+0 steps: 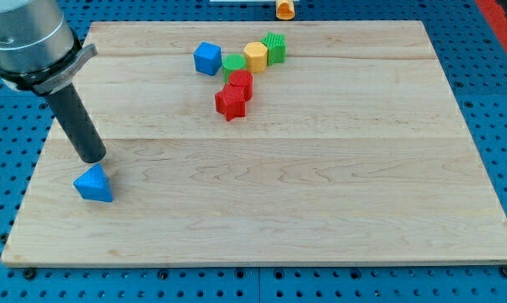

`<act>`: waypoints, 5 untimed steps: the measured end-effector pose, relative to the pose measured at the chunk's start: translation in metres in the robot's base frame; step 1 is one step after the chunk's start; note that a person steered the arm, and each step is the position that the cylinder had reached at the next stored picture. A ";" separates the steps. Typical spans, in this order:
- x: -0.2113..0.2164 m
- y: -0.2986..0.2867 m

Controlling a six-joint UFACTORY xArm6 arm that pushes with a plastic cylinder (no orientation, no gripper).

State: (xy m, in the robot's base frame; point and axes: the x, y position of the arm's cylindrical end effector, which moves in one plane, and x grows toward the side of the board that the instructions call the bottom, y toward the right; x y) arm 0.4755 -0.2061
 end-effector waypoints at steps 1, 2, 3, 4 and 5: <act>0.004 0.029; 0.021 0.044; 0.064 0.012; 0.058 0.014; 0.035 0.040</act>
State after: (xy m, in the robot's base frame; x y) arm 0.5103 -0.1665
